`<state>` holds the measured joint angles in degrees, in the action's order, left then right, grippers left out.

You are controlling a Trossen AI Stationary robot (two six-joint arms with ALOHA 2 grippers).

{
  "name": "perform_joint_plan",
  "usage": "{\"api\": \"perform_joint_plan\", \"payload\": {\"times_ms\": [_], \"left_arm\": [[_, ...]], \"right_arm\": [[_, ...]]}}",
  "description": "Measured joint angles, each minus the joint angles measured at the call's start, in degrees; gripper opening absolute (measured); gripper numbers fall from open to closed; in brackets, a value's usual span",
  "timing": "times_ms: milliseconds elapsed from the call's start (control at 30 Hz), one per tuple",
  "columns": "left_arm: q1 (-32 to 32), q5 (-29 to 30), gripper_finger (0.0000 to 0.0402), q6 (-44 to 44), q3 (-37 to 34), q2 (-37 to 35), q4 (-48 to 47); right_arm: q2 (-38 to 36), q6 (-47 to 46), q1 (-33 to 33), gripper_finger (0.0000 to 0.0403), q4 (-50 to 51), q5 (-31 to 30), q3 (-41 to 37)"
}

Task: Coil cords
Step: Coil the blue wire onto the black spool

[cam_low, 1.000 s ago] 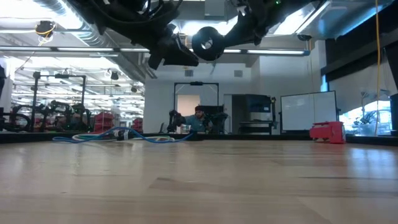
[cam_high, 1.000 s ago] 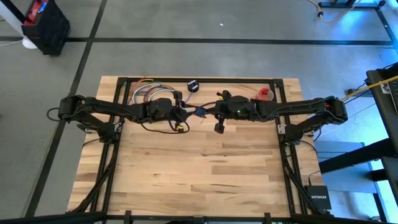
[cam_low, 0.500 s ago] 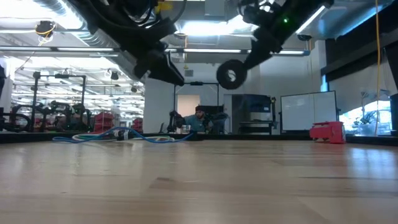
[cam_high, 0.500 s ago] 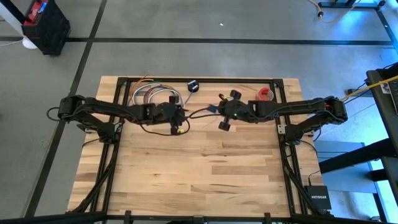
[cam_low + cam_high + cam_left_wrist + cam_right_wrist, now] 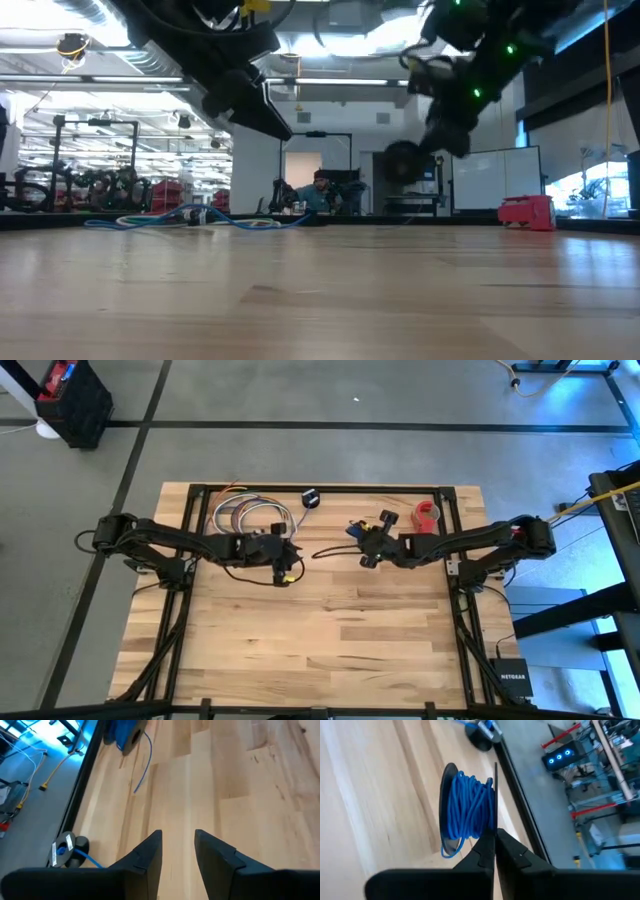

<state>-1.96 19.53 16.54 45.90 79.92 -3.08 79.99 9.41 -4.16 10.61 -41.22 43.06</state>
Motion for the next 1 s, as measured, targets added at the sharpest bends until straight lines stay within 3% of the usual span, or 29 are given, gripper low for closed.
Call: {"api": "perform_joint_plan", "payload": {"times_ms": [200,533,1000], "left_arm": [[0.99,0.0,0.0101,-0.12,0.05,0.0,0.83],[1.25,0.0,0.01,-1.58,0.05,0.0,0.18],[1.25,0.0,0.01,-2.56,0.05,0.0,0.25]], "right_arm": [[6.29,7.54,0.0,0.0005,-10.68,-0.43,-4.05],[20.21,14.25,0.05,0.0005,-23.01,-6.47,-4.21],[22.44,13.09,0.05,0.0015,-24.46,-7.0,-4.16]]}}
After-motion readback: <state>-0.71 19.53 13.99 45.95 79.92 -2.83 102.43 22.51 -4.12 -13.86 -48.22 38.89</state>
